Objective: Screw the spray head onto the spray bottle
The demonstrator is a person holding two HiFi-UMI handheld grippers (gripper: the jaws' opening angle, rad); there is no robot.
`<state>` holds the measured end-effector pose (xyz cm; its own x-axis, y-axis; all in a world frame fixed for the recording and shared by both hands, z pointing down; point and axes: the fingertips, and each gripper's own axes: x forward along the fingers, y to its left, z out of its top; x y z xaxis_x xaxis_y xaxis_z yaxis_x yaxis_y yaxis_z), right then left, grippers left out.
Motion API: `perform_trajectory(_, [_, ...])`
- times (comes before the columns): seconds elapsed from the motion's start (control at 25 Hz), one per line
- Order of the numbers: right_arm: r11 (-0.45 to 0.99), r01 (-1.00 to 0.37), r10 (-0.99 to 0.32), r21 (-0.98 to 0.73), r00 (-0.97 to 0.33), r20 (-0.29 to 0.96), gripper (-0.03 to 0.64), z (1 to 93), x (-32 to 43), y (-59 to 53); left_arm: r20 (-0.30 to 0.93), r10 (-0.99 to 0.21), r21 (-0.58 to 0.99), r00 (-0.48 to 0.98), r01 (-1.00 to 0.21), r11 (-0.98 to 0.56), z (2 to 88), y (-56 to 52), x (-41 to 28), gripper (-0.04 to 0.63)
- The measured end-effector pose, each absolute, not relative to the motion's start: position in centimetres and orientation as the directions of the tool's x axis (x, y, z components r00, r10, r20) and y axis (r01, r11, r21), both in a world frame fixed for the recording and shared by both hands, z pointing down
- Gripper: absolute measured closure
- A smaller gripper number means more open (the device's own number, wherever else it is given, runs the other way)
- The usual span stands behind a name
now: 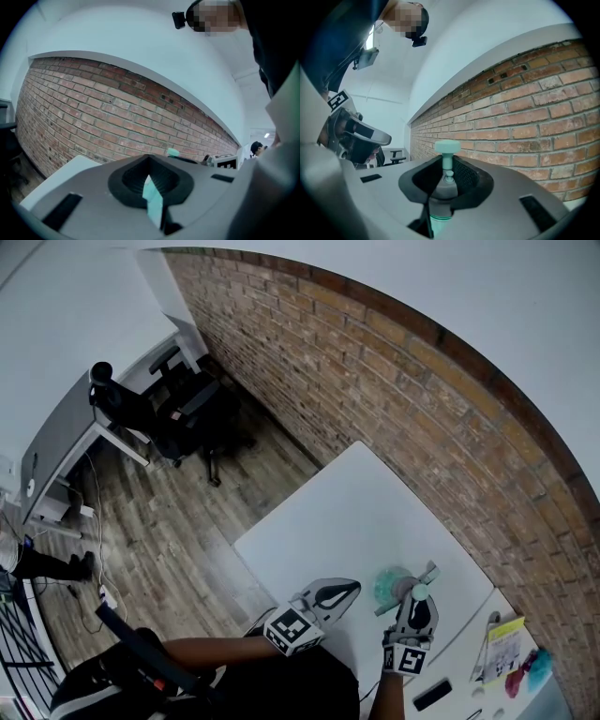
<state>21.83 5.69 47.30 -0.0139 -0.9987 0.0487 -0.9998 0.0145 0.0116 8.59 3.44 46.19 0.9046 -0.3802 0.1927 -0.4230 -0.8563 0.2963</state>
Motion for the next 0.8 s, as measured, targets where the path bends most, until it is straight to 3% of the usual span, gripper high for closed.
perform_trajectory(0.32, [0.041,-0.999,-0.998,-0.014,-0.042,0.050,0.536,46.7,22.0,6.2,0.162,-0.366,0.289,0.916,-0.399,-0.870,45.7,4.3,9.7,0.597])
perform_trajectory(0.52, [0.041,-0.997,-0.997,-0.071,-0.046,0.062,0.465,46.8,22.8,7.8,0.159,-0.352,0.285,0.922,-0.384,-0.878,47.1,4.4,10.4,0.595])
perform_trajectory(0.8, [0.003,-0.999,-0.998,-0.053,-0.007,0.064,0.463,46.2,24.3,10.8,0.167,-0.330,0.192,0.929,-0.359,-0.913,49.4,4.7,11.1,0.595])
